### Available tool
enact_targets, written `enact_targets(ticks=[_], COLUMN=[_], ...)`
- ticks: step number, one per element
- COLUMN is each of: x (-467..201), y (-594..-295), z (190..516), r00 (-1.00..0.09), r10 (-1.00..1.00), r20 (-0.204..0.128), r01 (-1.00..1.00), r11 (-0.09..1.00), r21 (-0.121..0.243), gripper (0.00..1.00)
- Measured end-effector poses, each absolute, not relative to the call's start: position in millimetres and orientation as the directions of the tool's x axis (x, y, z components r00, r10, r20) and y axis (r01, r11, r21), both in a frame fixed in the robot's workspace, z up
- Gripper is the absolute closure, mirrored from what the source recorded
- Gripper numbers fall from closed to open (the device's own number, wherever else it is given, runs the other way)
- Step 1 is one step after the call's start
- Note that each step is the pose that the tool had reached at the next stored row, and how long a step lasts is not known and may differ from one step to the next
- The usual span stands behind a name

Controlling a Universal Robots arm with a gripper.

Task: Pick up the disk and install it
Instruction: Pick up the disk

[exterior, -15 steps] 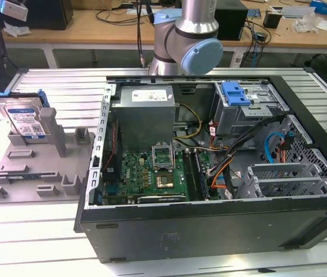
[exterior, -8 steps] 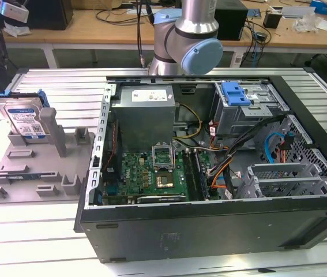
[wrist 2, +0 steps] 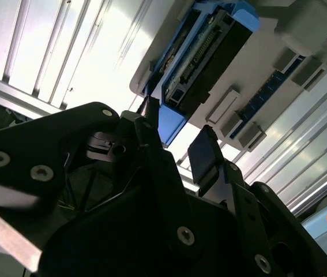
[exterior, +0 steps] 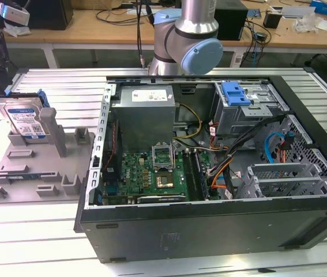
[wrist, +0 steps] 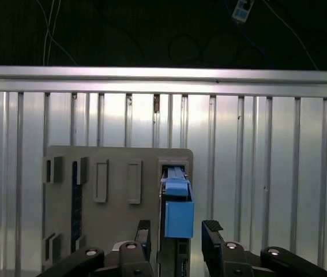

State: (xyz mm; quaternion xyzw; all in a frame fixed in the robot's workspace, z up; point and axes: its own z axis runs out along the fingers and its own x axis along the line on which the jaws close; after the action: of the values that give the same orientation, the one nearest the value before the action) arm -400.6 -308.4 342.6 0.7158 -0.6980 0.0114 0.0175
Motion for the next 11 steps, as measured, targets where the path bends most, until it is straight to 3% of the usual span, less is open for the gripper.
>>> enact_targets(ticks=[11], x=[-400.7], y=[-308.5], z=[335.4], r00=[0.025], r10=[-0.999], r20=[0.041], r01=[-1.0], r11=[-0.025], r21=[0.009], gripper=[0.52])
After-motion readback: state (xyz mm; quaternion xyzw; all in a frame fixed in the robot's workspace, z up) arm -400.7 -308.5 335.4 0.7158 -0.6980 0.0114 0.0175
